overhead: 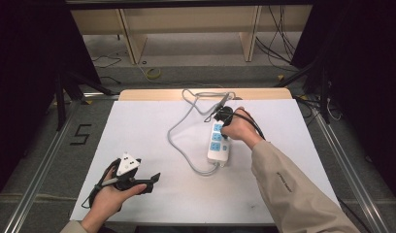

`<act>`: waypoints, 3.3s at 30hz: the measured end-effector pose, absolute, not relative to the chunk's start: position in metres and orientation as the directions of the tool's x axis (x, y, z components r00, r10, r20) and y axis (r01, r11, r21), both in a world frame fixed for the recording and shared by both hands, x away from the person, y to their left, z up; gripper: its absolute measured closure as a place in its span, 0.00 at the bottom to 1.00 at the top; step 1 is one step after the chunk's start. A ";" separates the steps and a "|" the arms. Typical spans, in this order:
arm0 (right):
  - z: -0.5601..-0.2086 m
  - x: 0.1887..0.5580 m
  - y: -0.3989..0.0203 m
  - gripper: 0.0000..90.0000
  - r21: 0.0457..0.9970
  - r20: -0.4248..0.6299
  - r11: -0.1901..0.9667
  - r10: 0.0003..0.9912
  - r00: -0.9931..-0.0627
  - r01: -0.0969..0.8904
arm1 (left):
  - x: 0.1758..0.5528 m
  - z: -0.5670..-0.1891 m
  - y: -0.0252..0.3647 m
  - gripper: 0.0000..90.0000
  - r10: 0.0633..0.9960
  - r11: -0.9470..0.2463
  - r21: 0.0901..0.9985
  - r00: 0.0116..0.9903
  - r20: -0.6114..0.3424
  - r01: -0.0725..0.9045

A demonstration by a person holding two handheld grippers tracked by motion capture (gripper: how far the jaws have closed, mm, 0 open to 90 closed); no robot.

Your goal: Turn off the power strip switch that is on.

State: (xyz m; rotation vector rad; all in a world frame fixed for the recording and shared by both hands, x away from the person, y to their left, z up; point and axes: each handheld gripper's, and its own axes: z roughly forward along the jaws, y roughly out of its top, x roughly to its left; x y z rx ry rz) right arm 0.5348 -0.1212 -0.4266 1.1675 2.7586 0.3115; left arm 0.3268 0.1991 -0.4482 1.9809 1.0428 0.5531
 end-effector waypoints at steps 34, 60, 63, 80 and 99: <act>-0.428 0.535 -0.120 1.00 0.210 -0.027 0.681 0.722 -0.692 0.702 | 0.326 -0.448 0.199 0.17 0.827 -0.328 0.820 0.562 0.010 0.468; -0.428 0.533 -0.121 1.00 0.228 -0.031 0.684 0.716 -0.697 0.692 | 0.327 -0.448 0.198 0.17 0.826 -0.330 0.820 0.564 0.010 0.468; -0.428 0.533 -0.121 1.00 0.227 -0.033 0.688 0.713 -0.700 0.690 | 0.327 -0.448 0.198 0.17 0.826 -0.330 0.820 0.564 0.011 0.467; -0.428 0.533 -0.120 1.00 0.225 -0.035 0.682 0.719 -0.694 0.695 | 0.327 -0.448 0.198 0.17 0.825 -0.334 0.818 0.565 0.014 0.467; -0.428 0.532 -0.121 1.00 0.234 -0.033 0.682 0.718 -0.696 0.693 | 0.327 -0.448 0.198 0.17 0.824 -0.335 0.818 0.566 0.014 0.468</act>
